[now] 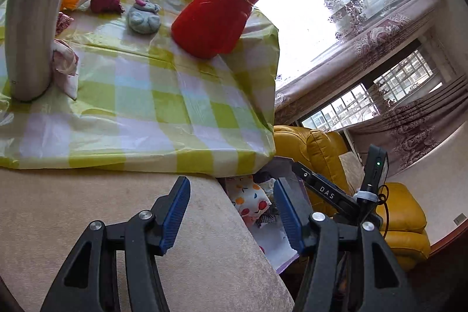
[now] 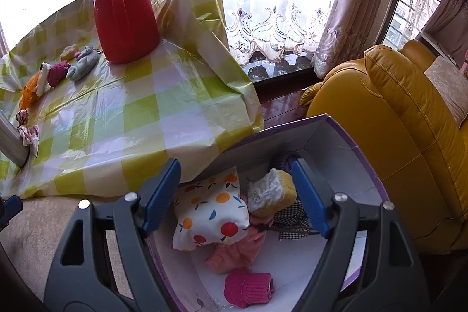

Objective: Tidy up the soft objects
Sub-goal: 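Grasp the blue plush pig with the right tool while the left tool grasps the orange mesh bag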

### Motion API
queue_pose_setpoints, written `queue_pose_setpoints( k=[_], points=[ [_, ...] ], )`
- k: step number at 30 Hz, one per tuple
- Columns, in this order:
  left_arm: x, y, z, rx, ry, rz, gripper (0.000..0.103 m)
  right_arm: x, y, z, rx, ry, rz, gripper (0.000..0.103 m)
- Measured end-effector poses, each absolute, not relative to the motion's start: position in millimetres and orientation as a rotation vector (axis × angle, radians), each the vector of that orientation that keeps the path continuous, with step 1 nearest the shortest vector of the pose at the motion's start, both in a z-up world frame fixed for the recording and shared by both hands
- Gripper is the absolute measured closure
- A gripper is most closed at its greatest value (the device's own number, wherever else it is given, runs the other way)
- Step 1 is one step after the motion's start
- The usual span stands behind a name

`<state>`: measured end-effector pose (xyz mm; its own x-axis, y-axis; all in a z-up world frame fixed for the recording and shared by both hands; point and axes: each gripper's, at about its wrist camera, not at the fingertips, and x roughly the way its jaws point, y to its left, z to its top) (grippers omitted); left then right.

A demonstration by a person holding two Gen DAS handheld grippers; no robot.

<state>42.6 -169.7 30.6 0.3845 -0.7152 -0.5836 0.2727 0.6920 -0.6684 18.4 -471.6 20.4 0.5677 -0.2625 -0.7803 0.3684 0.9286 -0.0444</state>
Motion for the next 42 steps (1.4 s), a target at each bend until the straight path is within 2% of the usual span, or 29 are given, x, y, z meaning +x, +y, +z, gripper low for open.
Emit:
queue_pose_setpoints(
  k=[14,29,35,42],
  points=[
    [47.6,1.6,23.3,-0.640,0.869,-0.292,0.043,72.4,-389.2,18.0,0.105,0.914,-0.150,0.022],
    [132.2,94.2,32.7,-0.642,0.770,-0.158,0.043,170.0,-304.7,26.5,0.020,0.875,-0.050,0.022],
    [190.4,97.0,33.6,-0.621,0.771,-0.208,0.026,216.6,-282.9,22.4,-0.004,0.879,-0.038,0.022],
    [267.1,82.7,17.6,-0.630,0.838,-0.299,0.019,272.7,-253.6,8.9,-0.052,0.879,-0.030,0.022]
  ],
)
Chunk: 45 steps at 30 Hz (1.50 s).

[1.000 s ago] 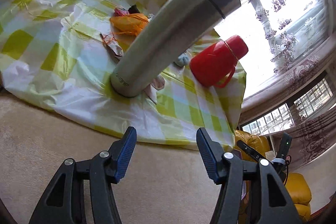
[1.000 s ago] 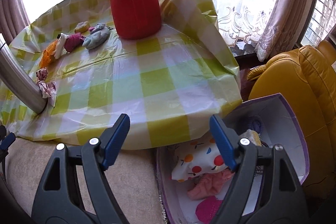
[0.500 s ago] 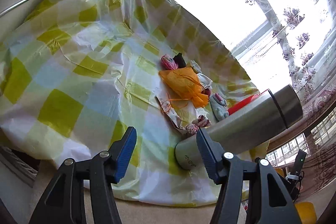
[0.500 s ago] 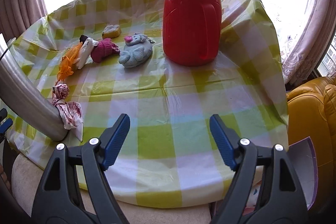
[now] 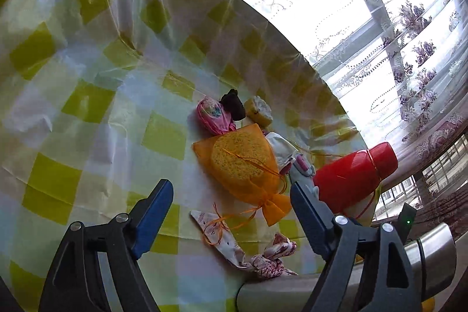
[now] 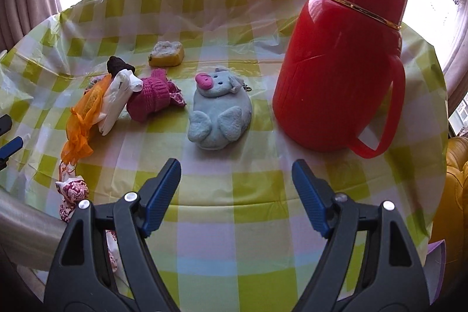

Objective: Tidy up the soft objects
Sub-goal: 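Grasp the blue plush pig with the right tool while the left tool grasps the orange mesh bag, then carry the plush pig and mesh bag to the white box and release them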

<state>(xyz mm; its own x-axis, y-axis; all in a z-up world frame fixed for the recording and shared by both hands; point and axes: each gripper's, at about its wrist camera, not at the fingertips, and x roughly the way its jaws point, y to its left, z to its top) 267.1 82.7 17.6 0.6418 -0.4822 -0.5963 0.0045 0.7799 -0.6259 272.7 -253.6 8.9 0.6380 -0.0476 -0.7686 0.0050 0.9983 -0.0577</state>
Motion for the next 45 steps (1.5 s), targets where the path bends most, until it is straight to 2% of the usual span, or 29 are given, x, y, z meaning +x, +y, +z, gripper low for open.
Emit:
queue_pose_setpoints(
  k=[7,11,23,26,27,28,30,33,45],
  points=[
    [329.2,54.1,-5.6,-0.521,0.918,-0.371,0.012,321.2,-233.7,-10.3,-0.100,0.901,-0.003,0.022],
    [352.5,35.3,-15.0,-0.461,0.935,-0.420,0.001,342.2,-234.5,-20.0,-0.110,0.917,-0.019,0.022],
    [374.3,12.0,-35.5,-0.355,0.945,-0.475,0.000,377.2,-238.8,-46.6,-0.111,0.963,-0.029,0.022],
    [371.0,3.7,-35.0,-0.270,0.950,-0.464,0.005,377.9,-241.5,-48.5,-0.095,0.960,-0.021,0.023],
    [370.1,2.0,-34.8,-0.257,0.953,-0.466,0.008,377.1,-242.2,-48.2,-0.090,0.959,-0.019,0.026],
    [369.7,1.9,-35.0,-0.261,0.956,-0.476,0.021,376.5,-242.1,-47.5,-0.093,0.955,-0.018,0.035],
    [369.4,3.0,-35.1,-0.277,0.962,-0.487,0.021,374.7,-240.0,-45.1,-0.104,0.950,-0.011,0.048],
    [367.1,3.7,-34.3,-0.278,0.962,-0.493,0.021,368.5,-236.4,-42.3,-0.105,0.944,0.010,0.054],
    [323.4,41.6,-14.0,-0.360,0.874,-0.357,0.021,310.3,-226.6,-31.0,-0.057,0.923,0.052,0.057]
  ],
)
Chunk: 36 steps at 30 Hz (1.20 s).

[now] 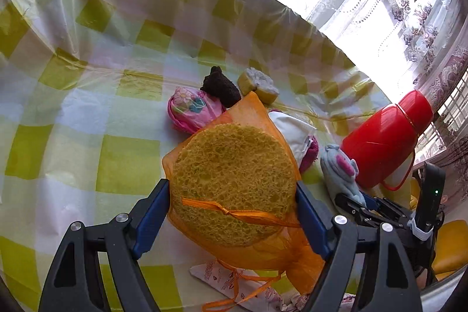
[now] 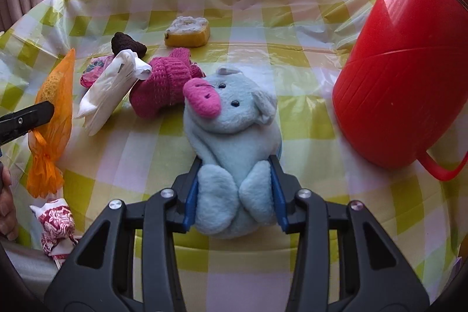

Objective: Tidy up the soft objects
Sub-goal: 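Carry the plush pig and mesh bag to the white box and release them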

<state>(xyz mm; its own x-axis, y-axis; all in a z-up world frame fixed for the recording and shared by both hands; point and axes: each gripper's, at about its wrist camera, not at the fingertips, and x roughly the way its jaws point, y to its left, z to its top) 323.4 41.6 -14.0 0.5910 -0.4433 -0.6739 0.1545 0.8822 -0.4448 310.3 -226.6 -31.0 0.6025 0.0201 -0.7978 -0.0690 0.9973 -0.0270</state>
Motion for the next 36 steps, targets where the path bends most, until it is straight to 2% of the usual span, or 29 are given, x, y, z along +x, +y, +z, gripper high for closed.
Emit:
queue_pose_setpoints(
  k=[10,19,28,36],
  points=[
    [237.6,88.7,-22.4,-0.481,0.827,-0.188,0.021,243.3,-228.9,-30.6,-0.048,0.918,0.064,0.057],
    [150.6,105.0,0.2,-0.569,0.752,-0.113,0.021,191.4,-230.1,-11.6,-0.033,0.872,0.067,0.057],
    [88.6,65.3,22.3,-0.503,0.758,-0.171,0.021,135.4,-249.5,5.8,-0.007,0.846,0.074,0.057],
    [50.2,-5.3,40.9,-0.430,0.764,-0.333,0.021,93.5,-291.6,16.3,0.017,0.836,0.021,0.057]
  ],
)
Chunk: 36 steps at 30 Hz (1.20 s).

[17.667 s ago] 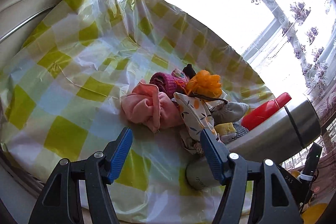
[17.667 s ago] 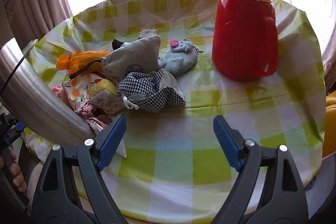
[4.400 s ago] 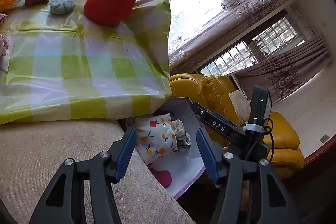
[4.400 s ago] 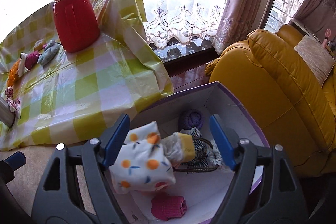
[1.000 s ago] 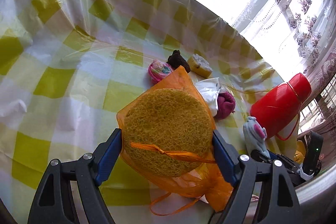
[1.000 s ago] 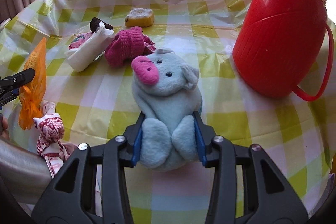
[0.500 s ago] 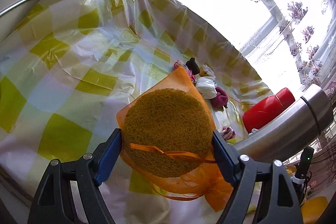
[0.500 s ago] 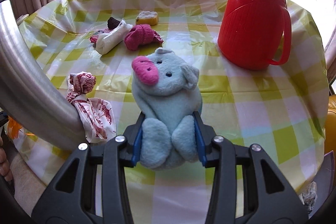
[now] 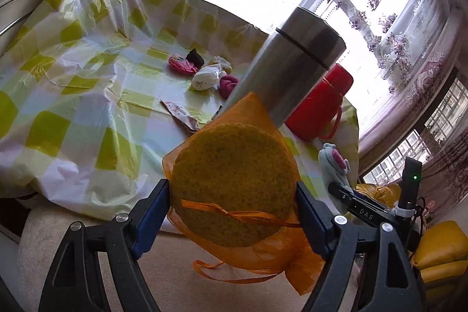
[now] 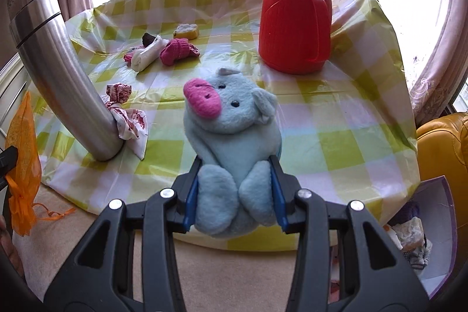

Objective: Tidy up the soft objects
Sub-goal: 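Carry the plush pig and mesh bag to the white box and release them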

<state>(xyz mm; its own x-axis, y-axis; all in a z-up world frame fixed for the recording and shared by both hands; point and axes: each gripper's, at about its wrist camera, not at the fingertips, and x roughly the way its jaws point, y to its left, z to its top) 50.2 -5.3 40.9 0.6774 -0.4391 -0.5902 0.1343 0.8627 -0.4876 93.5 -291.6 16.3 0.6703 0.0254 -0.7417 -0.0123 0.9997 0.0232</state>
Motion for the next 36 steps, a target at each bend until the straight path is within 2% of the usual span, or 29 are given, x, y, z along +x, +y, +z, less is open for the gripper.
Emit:
queue_pose_setpoints(
  k=[22,26,30,36],
  points=[
    [37.8,-231.5,53.2,-0.288,0.871,-0.818,0.021,2.3,-487.5,14.4,0.163,0.883,-0.408,0.057],
    [32.7,-266.5,49.1,-0.257,0.903,-0.907,0.018,-3.5,-503.6,16.9,0.169,0.892,-0.465,0.048],
    [29.4,-278.0,43.9,-0.218,0.936,-0.919,0.018,-9.6,-507.7,20.5,0.185,0.874,-0.491,0.031],
    [30.6,-251.6,43.6,-0.260,0.926,-0.854,0.018,-5.1,-495.8,13.2,0.195,0.889,-0.444,0.031]
  ],
)
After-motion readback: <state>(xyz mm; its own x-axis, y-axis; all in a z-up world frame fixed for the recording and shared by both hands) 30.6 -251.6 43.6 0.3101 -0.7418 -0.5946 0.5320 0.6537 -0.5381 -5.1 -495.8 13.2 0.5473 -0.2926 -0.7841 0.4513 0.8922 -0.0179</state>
